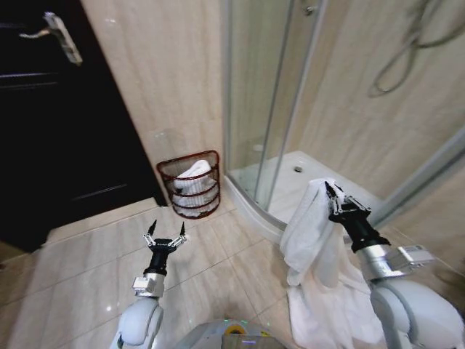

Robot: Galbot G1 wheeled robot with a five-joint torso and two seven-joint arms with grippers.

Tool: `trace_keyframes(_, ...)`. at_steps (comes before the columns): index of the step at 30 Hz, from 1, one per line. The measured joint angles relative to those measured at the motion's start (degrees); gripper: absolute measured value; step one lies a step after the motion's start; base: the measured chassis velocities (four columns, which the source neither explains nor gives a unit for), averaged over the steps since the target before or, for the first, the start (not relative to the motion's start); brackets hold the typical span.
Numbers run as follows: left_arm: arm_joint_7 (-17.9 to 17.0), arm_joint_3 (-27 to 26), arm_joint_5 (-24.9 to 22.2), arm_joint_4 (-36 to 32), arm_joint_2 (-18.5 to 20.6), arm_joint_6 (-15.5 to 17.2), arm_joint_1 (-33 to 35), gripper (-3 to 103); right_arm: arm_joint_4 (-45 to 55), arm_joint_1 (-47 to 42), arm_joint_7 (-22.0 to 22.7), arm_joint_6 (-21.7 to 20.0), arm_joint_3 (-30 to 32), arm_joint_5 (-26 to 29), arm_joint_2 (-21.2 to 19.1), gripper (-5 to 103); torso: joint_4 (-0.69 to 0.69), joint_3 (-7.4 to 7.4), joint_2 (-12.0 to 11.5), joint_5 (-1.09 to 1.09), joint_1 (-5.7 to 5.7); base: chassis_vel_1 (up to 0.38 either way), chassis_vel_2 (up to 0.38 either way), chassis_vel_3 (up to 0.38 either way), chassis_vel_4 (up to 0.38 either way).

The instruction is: Discard the used towel into the hamper.

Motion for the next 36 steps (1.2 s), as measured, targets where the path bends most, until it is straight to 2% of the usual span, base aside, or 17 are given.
trace_keyframes(11,0.1,0.2,0.1,0.4,-0.2,-0.1,-0.3,100,0.0,0.5,-1.2,1.0,-0.4,-1.0,0.5,5,0.01,0.0,0.0,0.01,0.0,0.126,0.122,0.141,0.132)
trace_keyframes(15,0.2,0.3,0.2,0.0,-0.4,-0.1,-0.2,100,0.0,0.5,-1.3,3.2,0.1,-1.0,1.1,5,0.01,0.0,0.0,0.02,0.0,0.117,0.126,0.099,0.109)
trace_keyframes(20,0.3,0.6,0.2,0.6,-0.8,-1.9,-0.8,100,-0.1,0.9,-2.7,4.7,0.2,-0.8,1.3,5,0.02,0.0,0.0,0.0,0.0,0.082,0.088,0.085,0.088)
trace_keyframes(25,0.5,1.0,0.4,1.0,-1.2,-2.2,-1.1,100,-0.3,1.7,-3.1,5.0,0.3,0.0,0.9,5,-0.02,0.0,0.0,0.01,0.0,0.0,0.0,0.0,0.0)
trace_keyframes(36,0.4,1.1,0.6,1.2,-1.3,-2.0,-1.1,100,-0.1,0.6,-2.9,5.0,0.1,0.4,1.3,5,0.03,0.01,0.0,0.01,0.0,-0.081,0.091,0.089,-0.078)
